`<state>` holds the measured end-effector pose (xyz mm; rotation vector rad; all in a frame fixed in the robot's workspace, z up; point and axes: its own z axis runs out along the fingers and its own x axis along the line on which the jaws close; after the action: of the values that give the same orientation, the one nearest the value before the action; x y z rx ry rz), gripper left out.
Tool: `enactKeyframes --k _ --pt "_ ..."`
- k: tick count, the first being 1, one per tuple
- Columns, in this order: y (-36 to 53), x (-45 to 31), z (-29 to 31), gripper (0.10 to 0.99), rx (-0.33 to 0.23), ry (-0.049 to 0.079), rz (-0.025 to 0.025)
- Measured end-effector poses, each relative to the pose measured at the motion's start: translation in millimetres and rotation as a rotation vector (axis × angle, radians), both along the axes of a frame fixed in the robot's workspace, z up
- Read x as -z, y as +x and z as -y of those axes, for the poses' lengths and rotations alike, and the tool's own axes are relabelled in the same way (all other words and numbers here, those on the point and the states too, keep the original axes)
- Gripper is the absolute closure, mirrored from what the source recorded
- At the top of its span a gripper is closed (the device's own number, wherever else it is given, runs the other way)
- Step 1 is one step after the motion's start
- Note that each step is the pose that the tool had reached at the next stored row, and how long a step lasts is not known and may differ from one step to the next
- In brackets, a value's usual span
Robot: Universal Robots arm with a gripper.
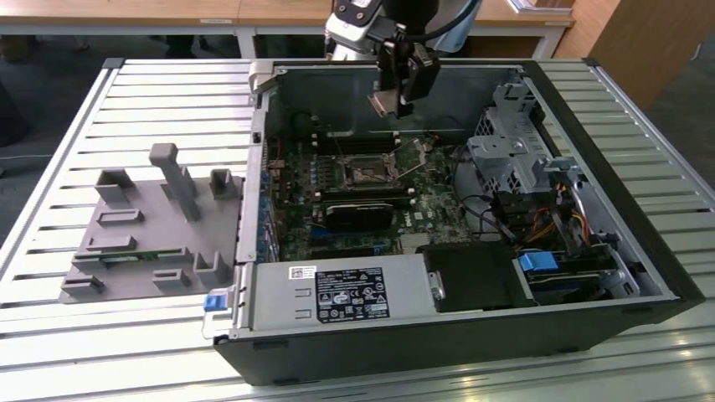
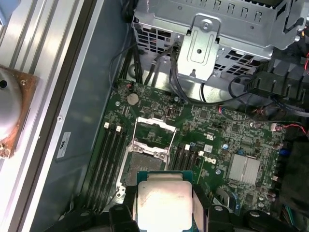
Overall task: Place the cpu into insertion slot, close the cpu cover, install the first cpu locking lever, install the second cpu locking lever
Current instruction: 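Place the cpu into insertion slot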
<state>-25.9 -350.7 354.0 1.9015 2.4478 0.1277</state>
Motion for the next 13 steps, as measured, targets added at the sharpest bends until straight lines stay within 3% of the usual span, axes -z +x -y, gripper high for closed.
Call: enactKeyframes --k 13 --pt "0.0 1.1 -0.3 0.545 0.079 0.0 0.0"
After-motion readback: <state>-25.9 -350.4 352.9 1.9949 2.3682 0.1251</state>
